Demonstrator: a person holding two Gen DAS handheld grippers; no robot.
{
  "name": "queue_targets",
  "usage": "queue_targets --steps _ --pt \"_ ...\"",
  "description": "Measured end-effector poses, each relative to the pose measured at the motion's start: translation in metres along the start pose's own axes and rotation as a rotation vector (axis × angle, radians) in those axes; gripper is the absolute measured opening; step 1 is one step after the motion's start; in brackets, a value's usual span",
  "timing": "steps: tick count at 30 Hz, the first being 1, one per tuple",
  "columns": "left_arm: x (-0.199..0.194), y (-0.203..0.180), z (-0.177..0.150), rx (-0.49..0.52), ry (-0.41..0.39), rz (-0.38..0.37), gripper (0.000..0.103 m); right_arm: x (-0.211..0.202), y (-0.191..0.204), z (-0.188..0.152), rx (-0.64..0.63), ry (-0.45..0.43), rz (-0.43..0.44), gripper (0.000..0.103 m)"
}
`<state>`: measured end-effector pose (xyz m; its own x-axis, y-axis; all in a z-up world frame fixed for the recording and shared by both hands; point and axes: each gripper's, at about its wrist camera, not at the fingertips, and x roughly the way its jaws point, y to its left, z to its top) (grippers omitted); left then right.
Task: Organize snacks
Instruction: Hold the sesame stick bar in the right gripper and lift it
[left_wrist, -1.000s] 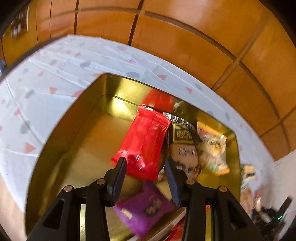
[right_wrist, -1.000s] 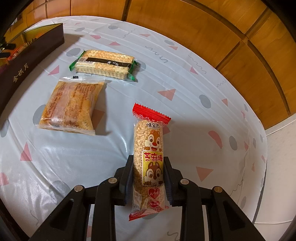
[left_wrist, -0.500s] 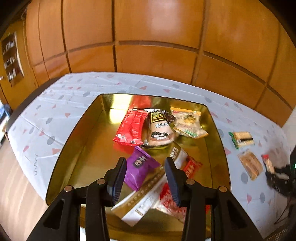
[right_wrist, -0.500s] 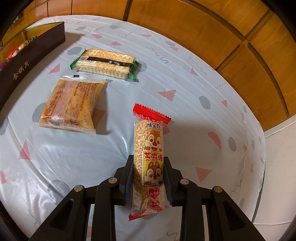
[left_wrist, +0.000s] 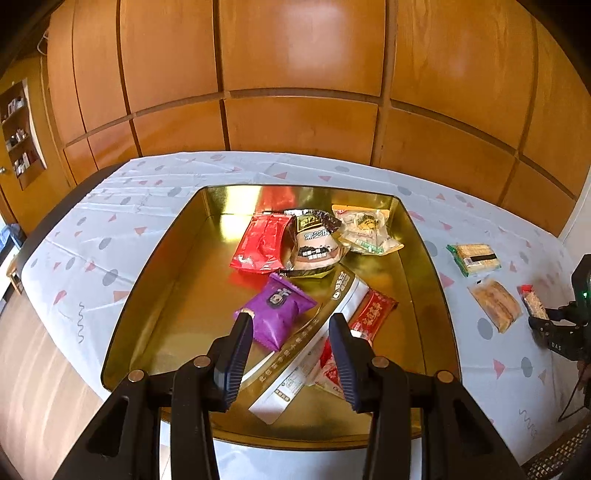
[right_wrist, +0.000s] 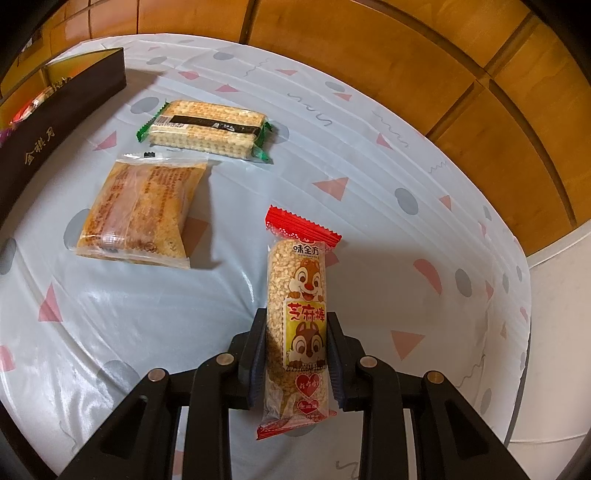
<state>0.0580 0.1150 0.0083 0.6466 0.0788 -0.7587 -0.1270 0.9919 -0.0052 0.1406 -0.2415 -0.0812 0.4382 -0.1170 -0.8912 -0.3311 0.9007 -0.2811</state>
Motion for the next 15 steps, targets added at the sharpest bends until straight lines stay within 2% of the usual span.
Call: queue_targets --steps 6,10,13,15 --pt "-0.004 0.004 -0.005 0.006 -0.018 0.006 0.043 0.001 -0.006 0.002 0.027 0.012 0.018 0.03" --pt "-0.004 0.008 -0.009 -0.003 -0.018 -0.004 0.043 0.002 -0.01 0.007 0.065 0.057 0.017 0.031" --pt "-0.004 0.013 -0.014 -0.015 -0.018 -0.002 0.043 0.004 -0.014 0.01 0.093 0.075 0.006 0.035" --pt "-0.002 0.014 -0.016 -0.018 -0.011 -0.004 0.043 0.005 -0.016 0.01 0.111 0.079 -0.004 0.043"
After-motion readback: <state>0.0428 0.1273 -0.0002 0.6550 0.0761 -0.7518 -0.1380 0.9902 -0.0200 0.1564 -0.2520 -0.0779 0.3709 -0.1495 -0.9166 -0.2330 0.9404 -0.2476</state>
